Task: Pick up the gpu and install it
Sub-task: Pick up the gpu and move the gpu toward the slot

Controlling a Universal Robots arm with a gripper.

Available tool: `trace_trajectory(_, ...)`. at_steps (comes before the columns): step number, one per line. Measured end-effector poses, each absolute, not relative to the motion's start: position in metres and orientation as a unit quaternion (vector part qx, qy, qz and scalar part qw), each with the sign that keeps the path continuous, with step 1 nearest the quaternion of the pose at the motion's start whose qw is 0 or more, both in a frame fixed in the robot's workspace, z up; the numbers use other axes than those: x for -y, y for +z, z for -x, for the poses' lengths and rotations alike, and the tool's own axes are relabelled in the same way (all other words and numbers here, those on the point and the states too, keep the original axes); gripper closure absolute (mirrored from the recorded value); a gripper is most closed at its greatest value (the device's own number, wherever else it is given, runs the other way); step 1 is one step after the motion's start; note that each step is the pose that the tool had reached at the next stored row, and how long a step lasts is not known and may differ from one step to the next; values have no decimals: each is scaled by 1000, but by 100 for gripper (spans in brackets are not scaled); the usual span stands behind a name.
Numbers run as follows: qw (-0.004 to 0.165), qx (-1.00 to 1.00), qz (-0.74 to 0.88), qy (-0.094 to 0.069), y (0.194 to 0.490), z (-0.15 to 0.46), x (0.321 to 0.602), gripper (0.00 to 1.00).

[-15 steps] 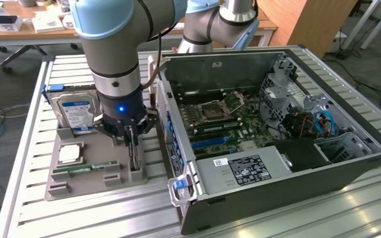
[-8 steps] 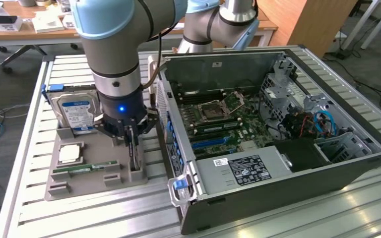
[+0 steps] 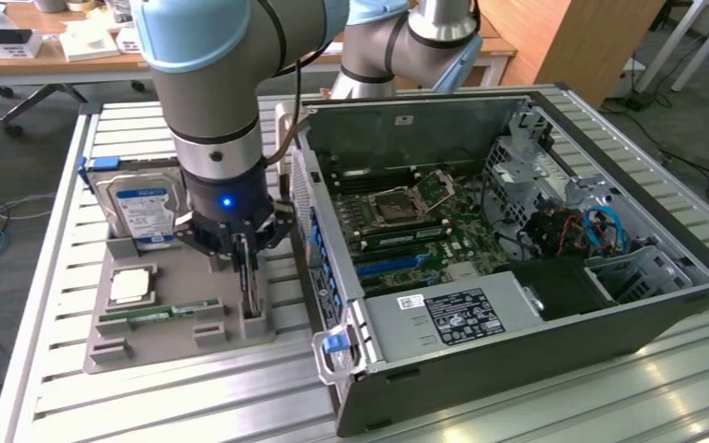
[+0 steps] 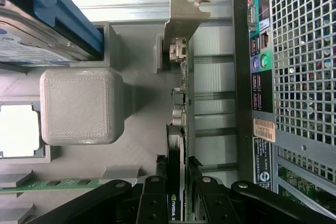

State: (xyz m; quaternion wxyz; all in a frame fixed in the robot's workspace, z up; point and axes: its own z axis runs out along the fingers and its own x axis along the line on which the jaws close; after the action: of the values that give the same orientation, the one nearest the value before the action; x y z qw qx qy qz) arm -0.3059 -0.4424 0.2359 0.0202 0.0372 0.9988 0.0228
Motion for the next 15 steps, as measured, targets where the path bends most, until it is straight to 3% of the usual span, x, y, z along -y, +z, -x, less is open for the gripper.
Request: trace_trajectory(15,20,-999,-37,23,275,306,442,74)
